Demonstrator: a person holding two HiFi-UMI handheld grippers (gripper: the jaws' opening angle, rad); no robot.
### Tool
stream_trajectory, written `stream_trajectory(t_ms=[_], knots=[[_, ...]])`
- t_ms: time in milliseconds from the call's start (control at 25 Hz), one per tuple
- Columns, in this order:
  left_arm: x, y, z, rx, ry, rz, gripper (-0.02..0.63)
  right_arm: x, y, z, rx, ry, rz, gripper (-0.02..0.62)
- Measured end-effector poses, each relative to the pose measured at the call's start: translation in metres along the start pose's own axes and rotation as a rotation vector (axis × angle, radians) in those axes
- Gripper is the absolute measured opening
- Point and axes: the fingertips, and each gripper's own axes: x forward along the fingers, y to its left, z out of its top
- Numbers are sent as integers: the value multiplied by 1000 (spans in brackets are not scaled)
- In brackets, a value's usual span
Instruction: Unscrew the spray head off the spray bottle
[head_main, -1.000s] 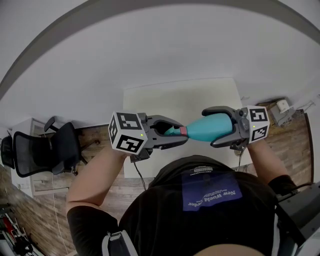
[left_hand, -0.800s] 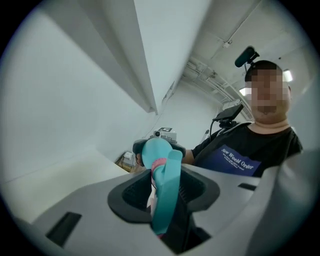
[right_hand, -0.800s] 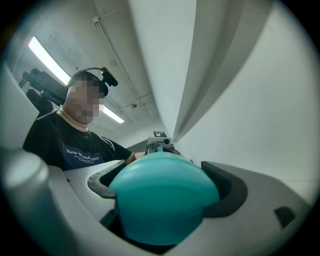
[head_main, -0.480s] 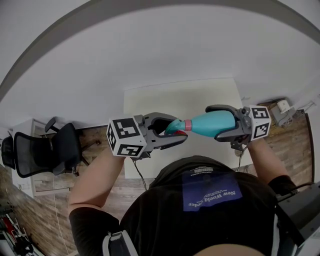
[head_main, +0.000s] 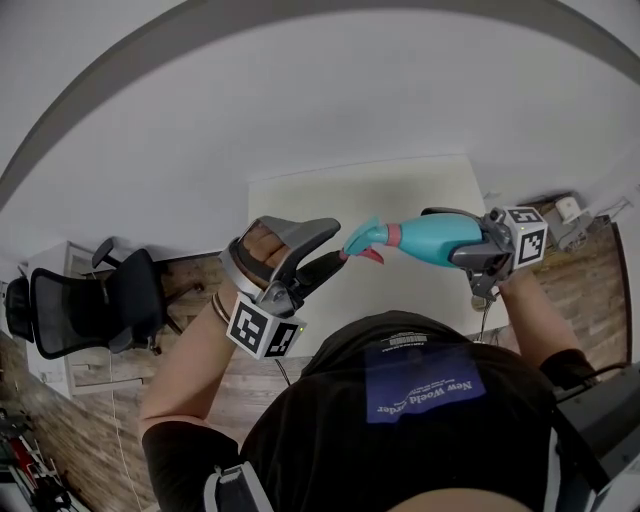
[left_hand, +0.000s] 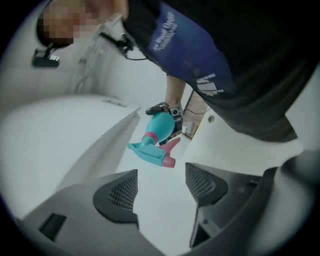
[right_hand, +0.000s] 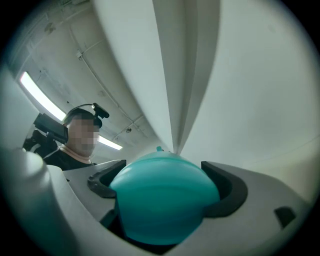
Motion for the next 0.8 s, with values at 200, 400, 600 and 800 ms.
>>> stream_trajectory(t_ms=[200, 400, 600, 800], knots=[[3, 21, 22, 244, -28, 109, 288, 3, 2, -2, 107, -10, 52, 465], [8, 21, 37, 373, -62, 93, 287, 6, 3, -3, 157, 9, 73, 465], [13, 22, 45, 368, -88, 88, 288, 7, 3, -6, 181, 22, 86, 465], [17, 14, 55, 369, -119, 56, 287, 8, 3, -8, 185, 41, 83, 465]])
